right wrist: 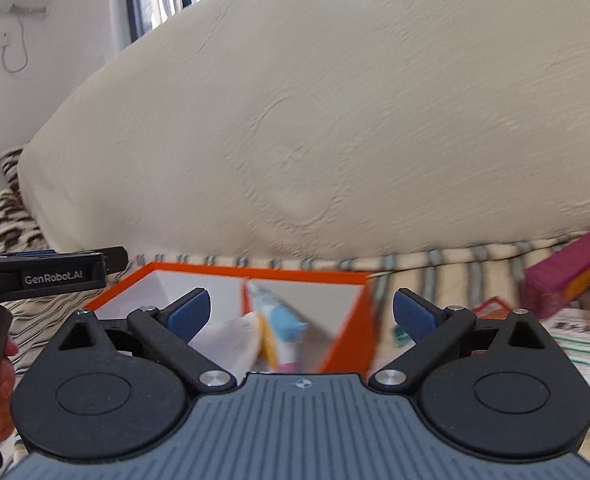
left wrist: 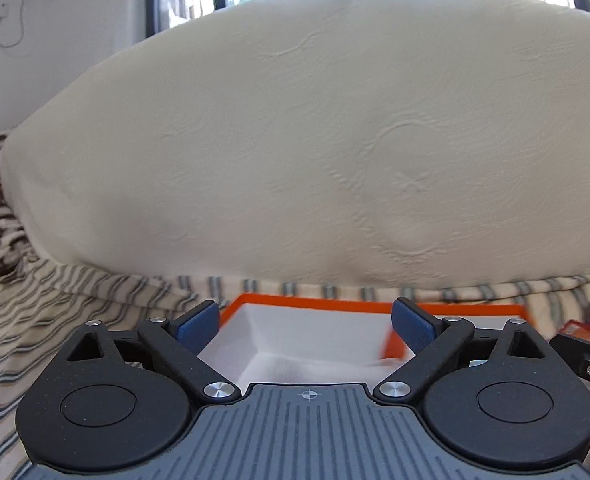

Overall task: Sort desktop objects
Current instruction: 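Move the open left tool toward the white tube on the bedding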

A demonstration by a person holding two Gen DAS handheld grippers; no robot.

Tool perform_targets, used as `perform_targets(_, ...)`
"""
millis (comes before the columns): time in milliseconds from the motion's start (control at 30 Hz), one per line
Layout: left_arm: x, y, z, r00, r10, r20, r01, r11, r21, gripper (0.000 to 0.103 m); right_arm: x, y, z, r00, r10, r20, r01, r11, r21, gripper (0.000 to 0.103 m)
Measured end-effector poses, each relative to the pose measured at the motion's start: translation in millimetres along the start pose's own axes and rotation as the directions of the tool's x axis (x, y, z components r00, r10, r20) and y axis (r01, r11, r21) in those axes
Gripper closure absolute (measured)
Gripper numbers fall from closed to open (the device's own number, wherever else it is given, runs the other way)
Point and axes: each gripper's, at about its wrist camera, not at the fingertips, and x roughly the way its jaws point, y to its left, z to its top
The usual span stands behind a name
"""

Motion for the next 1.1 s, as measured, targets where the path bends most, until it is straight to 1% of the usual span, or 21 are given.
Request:
perform_targets(100, -4, -20, 1, 0.999, -0.043, 0.002, 0.043, 0.999, 0.015, 0.004, -20, -19, 1, 0.999, -0.049, 0.022, 0.049, 0.999, 0.004, 0.004)
perform_targets(167, -8, -37, 1, 0.997, -0.071, 0.005, 0.071, 0.997, 0.025, 0.004, -34, -32, 1, 0.994, -0.096, 0.051, 0.097, 0.995, -0.001, 0.004)
perform_targets(267, -13, -60, -1, 0.992, -0.126, -0.006, 0.126, 0.992, 0.033, 0.003, -54, -54, -2, 0.98, -0.177, 0.09, 0.178, 0.984, 0.0, 0.004)
perform_targets(400, -23, -85, -13, 0.981, -0.19, -0.037, 0.192, 0.981, 0.035, 0.003, -77, -88, -11, 0.953, -0.288, 0.09, 0.285, 0.957, 0.043, 0.003)
perform_targets(533, -37, -103, -39, 0.971, -0.225, -0.081, 0.23, 0.972, 0.052, 0.003, -90, -108, -24, 0.937, -0.341, 0.077, 0.336, 0.939, 0.075, 0.003)
perform_targets(633, -50, -116, -62, 0.965, -0.231, -0.123, 0.241, 0.968, 0.074, 0.003, -93, -115, -32, 0.932, -0.359, 0.057, 0.353, 0.931, 0.088, 0.003)
perform_targets(667, -55, -122, -69, 0.966, -0.221, -0.137, 0.234, 0.968, 0.093, 0.003, -94, -115, -33, 0.929, -0.366, 0.054, 0.361, 0.928, 0.089, 0.003)
perform_targets(733, -63, -133, -83, 0.971, -0.194, -0.141, 0.214, 0.966, 0.143, 0.003, -94, -115, -36, 0.926, -0.372, 0.057, 0.367, 0.926, 0.089, 0.003)
perform_targets(800, -69, -139, -94, 0.974, -0.166, -0.153, 0.192, 0.967, 0.168, 0.003, -97, -117, -38, 0.924, -0.377, 0.057, 0.371, 0.924, 0.09, 0.003)
perform_targets(900, -66, -145, -106, 0.966, -0.168, -0.198, 0.201, 0.966, 0.161, 0.003, -94, -123, -39, 0.921, -0.385, 0.048, 0.38, 0.92, 0.095, 0.003)
perform_targets(967, -64, -150, -113, 0.963, -0.15, -0.224, 0.188, 0.969, 0.159, 0.003, -94, -127, -39, 0.921, -0.387, 0.045, 0.381, 0.918, 0.11, 0.003)
perform_targets(1033, -58, -152, -121, 0.952, -0.153, -0.266, 0.195, 0.971, 0.137, 0.003, -94, -129, -38, 0.925, -0.378, 0.045, 0.372, 0.921, 0.113, 0.003)
perform_targets(1100, -48, -153, -126, 0.938, -0.162, -0.308, 0.203, 0.973, 0.106, 0.003, -93, -129, -37, 0.922, -0.382, 0.059, 0.375, 0.922, 0.098, 0.003)
